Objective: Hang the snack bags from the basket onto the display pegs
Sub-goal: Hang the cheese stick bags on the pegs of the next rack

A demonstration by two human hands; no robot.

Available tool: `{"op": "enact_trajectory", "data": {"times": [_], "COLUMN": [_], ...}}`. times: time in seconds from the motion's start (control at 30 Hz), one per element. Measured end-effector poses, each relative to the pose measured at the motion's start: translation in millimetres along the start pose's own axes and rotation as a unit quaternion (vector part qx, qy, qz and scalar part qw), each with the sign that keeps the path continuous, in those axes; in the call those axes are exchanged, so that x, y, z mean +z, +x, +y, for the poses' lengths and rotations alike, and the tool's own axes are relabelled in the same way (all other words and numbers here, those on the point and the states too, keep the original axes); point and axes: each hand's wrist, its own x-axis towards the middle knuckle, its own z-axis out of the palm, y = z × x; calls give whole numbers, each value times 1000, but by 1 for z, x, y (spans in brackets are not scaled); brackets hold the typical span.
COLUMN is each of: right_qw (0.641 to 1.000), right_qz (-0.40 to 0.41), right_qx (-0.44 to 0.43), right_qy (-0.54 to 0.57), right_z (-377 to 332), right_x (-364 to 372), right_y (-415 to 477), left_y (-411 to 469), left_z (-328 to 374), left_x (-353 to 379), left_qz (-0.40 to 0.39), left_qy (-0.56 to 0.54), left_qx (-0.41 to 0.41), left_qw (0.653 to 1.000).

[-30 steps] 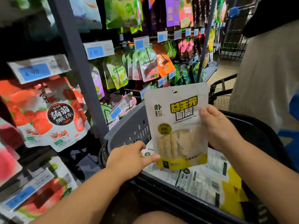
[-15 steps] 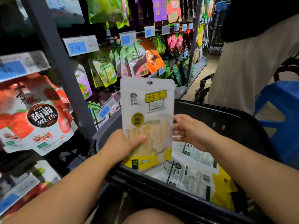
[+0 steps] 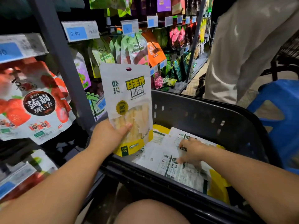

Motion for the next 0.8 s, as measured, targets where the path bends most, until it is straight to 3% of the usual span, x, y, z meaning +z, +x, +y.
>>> {"op": "enact_trajectory", "data": {"times": [0.37, 0.5, 0.8], "right_qw": [996, 997, 985], "right_qz": [-80, -77, -103], "right_qx": [-35, -29, -118], "right_qy": [26, -6, -68], "right_z": [-10, -12, -25], "right_x": [0, -1, 12], "right_y": [-4, -5, -17], "left_y": [-1, -1, -1], "left_z": [-1, -1, -3], "left_x": [2, 2, 3], "left_qz": [4, -2, -9], "left_qy": [-10, -14, -21], "left_qx": [-16, -22, -24], "left_qw": [1000, 1000, 999]}}
